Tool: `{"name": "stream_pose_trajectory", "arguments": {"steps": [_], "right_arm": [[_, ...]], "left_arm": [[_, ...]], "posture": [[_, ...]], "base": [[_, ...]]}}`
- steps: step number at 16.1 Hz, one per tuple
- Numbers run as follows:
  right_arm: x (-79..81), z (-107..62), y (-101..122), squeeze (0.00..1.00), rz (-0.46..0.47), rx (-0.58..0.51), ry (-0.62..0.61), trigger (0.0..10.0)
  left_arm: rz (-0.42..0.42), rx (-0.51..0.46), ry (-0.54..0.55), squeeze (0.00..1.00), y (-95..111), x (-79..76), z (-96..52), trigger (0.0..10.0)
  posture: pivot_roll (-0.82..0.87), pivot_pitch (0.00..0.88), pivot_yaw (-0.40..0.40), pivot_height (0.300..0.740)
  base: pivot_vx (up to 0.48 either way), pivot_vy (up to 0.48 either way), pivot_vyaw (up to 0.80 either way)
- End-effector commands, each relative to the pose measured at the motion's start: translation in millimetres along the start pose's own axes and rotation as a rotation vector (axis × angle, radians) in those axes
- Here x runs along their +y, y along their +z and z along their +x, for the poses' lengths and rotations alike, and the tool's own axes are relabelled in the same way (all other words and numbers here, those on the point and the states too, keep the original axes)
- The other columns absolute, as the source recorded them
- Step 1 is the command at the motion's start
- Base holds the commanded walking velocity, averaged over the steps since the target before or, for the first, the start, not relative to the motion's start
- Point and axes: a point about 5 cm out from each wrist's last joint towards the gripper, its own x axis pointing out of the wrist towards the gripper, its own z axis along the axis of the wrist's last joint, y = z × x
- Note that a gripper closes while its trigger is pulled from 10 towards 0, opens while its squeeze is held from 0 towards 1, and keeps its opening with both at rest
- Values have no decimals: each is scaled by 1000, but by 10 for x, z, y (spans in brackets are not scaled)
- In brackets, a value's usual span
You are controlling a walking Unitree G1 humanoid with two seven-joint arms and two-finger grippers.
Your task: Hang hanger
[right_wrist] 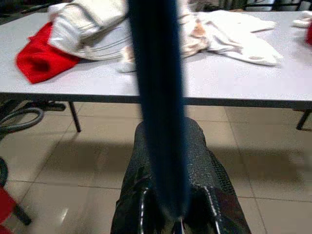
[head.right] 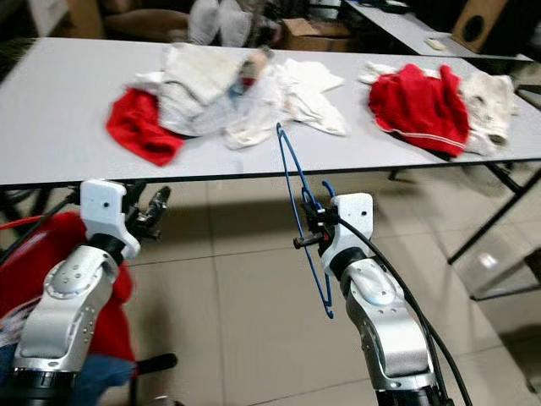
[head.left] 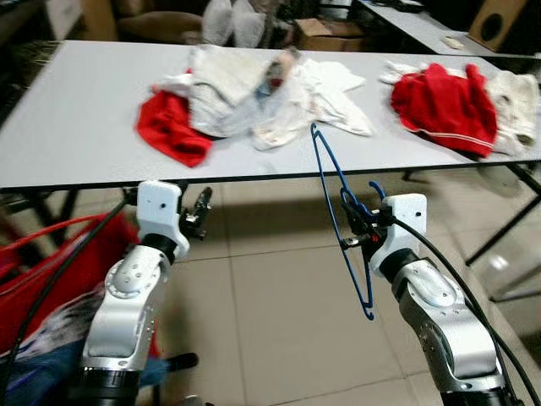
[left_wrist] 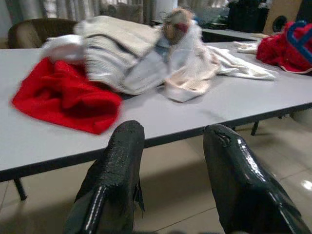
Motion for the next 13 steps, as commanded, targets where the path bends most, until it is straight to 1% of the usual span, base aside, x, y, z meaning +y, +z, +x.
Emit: {"name": "stream_pose_trajectory", "arguments": {"steps": [1, 7, 13], "right_arm": [[-77, -8, -7, 0, -15, -3, -30, 10000], [-98, -23, -19, 0, -19, 1, -40, 10000], [-93, 9, -15, 0, -21, -3, -36, 10000]], "left_arm": [[7, -17, -24, 0, 48, -67, 41, 10000], [7, -11, -35, 0, 36, -86, 53, 10000], [12, -11, -25, 0, 36, -52, 48, 10000]], "posture": [[-64, 0, -76, 740], [-68, 0, -71, 740], [-56, 0, -80, 740]], "base": [[0, -330, 0], [0, -333, 0], [0, -332, 0]]}}
